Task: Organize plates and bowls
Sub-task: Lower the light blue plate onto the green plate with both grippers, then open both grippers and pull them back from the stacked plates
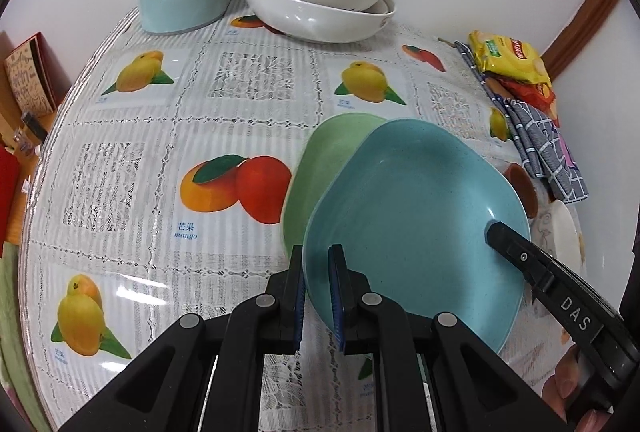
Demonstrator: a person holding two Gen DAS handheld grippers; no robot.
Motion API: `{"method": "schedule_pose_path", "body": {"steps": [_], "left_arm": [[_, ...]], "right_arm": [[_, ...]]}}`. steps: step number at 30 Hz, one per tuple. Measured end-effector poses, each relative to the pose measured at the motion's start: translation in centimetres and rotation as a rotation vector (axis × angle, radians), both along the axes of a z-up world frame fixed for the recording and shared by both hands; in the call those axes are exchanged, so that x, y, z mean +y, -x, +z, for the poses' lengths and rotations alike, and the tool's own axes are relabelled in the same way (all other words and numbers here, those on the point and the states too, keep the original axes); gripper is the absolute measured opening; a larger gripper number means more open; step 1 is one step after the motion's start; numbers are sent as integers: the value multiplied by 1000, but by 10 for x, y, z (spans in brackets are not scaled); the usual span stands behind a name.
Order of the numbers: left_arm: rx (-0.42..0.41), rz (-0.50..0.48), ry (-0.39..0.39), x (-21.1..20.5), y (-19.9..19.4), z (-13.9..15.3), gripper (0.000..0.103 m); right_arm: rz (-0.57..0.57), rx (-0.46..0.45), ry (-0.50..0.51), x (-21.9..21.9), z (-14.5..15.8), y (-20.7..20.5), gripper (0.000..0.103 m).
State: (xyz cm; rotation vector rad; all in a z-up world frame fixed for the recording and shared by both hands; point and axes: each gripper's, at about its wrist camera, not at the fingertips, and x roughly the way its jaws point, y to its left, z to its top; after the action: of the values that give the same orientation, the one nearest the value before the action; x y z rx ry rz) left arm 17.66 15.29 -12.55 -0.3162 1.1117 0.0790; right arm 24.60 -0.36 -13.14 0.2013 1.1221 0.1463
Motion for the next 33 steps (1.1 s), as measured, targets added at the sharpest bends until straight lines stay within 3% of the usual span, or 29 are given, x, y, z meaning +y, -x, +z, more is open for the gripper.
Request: {"method": "schedule_pose_path", "body": {"steps": [14,26,28,33], "left_arm": [[-4,16,-22,0,-11,-8,13],[-20,11,-27,5,-11,-7,15],[-22,3,-28,4,-10,-7,18],[-36,-37,-15,-4,-5,-1,39]], "right_arm": [[85,3,82,16,-11,-36,11],[130,9,70,23,-23,-49,16],[139,-4,76,25,-23,-50,18],[159,-7,63,26,-23,-48,29]]}}
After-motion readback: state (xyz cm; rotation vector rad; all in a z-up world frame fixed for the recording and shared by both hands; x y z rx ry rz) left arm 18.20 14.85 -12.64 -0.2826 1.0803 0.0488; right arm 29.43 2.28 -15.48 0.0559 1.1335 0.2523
